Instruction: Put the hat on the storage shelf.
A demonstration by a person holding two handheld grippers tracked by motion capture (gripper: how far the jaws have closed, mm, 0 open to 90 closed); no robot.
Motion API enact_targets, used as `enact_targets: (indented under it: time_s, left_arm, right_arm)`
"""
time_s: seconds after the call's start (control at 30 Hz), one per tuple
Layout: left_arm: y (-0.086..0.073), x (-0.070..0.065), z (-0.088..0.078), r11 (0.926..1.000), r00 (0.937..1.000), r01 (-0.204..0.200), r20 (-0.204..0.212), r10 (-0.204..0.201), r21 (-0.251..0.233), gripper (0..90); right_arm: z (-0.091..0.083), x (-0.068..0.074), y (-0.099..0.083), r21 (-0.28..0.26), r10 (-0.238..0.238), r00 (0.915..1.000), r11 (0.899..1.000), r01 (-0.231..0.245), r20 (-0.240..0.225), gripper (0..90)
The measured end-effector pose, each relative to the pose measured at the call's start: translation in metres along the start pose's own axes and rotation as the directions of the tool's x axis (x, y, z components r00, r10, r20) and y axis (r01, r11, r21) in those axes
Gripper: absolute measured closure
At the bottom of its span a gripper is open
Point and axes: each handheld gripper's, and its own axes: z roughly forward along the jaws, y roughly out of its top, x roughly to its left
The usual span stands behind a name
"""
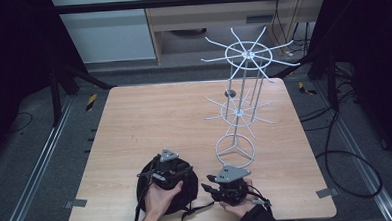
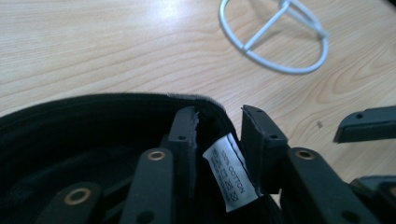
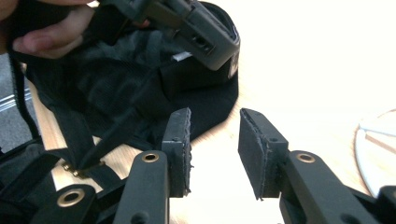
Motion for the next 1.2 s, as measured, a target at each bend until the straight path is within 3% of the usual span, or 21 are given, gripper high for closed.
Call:
enact_targets:
  time_s: [0.07,0.2,0.37,0.5,0.57,0.9,1.03,1.2]
  left_arm:
    - [-0.002,-0.003,0.004,0.9997,0.9998,-0.013,-0.014,0.013,0.022,63.4]
    - [-0.003,-0.003,0.006,0.9992,0.9992,-0.027,-0.028,0.028,0.029,72.1]
    - [-0.001,-0.001,-0.004,0.9994,0.9994,-0.033,-0.011,0.033,-0.010,79.9]
    - [0.005,-0.004,-0.019,0.9961,0.9975,-0.067,0.020,0.068,-0.058,80.6]
    - [0.008,-0.006,-0.028,0.9924,0.9954,-0.088,0.032,0.091,-0.087,80.7]
    - [0.024,-0.003,-0.075,0.9692,0.9884,-0.099,0.091,0.122,-0.225,80.7]
    - [0.028,-0.005,-0.088,0.9571,0.9843,-0.110,0.105,0.142,-0.268,80.7]
    - [0.031,-0.010,-0.098,0.9429,0.9791,-0.128,0.113,0.169,-0.308,80.7]
  right_arm:
    - [0.001,0.000,0.000,0.010,-0.001,1.0000,1.000,0.001,0.003,64.9]
    - [0.002,0.000,0.000,0.017,-0.004,0.9999,1.000,0.004,0.010,65.4]
    - [0.000,-0.005,-0.001,0.011,0.006,0.9997,1.000,-0.007,0.025,66.1]
    - [-0.003,-0.008,0.000,-0.011,0.022,0.9994,1.000,-0.022,0.028,64.3]
    - [-0.004,-0.008,0.001,-0.026,0.030,0.9993,0.999,-0.029,0.021,62.2]
    - [-0.008,-0.003,0.009,-0.115,0.036,0.9983,0.992,-0.042,-0.046,49.6]
    - [-0.007,-0.001,0.015,-0.144,0.032,0.9971,0.989,-0.042,-0.069,46.6]
    - [-0.006,0.003,0.026,-0.192,0.039,0.9908,0.979,-0.064,-0.130,42.9]
